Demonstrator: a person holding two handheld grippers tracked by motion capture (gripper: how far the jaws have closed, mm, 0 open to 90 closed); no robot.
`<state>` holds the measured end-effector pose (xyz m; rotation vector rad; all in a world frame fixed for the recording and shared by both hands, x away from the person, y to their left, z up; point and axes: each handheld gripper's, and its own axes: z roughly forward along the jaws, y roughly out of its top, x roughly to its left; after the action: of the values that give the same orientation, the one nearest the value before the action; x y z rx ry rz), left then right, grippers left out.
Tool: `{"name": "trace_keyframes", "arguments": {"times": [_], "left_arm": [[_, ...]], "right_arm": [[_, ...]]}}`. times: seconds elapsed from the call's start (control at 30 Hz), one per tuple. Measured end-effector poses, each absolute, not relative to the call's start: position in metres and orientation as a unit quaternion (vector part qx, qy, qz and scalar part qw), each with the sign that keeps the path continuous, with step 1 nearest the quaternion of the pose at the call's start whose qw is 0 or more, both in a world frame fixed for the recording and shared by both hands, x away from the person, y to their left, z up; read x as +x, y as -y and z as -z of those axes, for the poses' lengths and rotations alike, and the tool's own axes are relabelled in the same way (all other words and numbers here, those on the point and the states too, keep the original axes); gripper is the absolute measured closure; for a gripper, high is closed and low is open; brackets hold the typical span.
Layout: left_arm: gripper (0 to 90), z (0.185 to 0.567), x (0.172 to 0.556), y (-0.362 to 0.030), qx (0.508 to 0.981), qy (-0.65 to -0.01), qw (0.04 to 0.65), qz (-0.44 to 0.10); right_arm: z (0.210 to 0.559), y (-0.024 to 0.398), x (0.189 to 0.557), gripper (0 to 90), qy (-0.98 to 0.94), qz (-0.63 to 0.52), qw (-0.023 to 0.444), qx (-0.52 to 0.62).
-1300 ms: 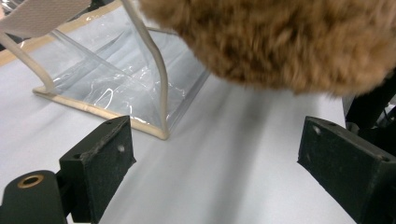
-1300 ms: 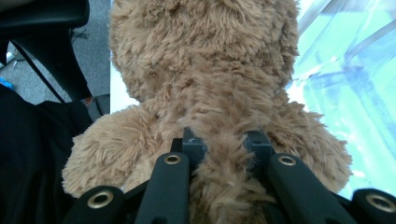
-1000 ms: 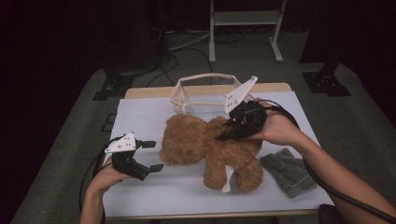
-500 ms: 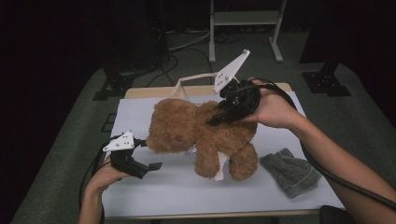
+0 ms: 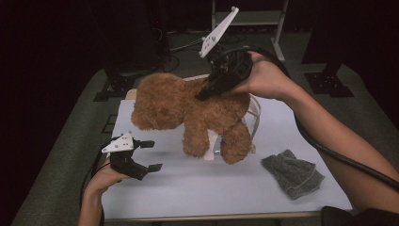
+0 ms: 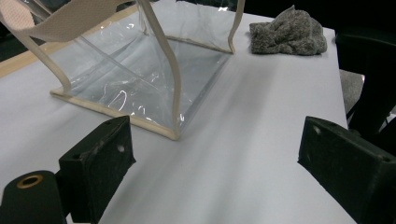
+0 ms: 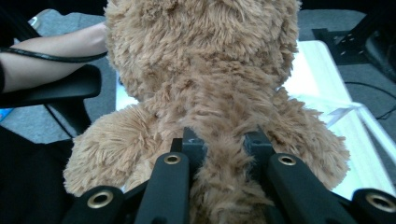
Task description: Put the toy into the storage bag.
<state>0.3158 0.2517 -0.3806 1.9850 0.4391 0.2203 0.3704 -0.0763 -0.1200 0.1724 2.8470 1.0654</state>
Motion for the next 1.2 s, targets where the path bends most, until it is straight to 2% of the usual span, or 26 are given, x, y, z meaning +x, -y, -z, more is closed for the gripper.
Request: {"name": "trace_keyframes", "arguments": {"times": [0.6,1.2], "left_arm": [[9.3,0.384,0.315,-0.25,0.831,-0.184,0.518,-0.086],[9.0,0.391,0.317,-0.244,0.836,-0.177,0.515,-0.07]], "right_arm": [[0.072,0.068,0.434,75.3,-0.927,-0.351,0.093,0.098],[0.076,0.067,0.519,75.1,-0.923,-0.334,0.114,0.151]]}}
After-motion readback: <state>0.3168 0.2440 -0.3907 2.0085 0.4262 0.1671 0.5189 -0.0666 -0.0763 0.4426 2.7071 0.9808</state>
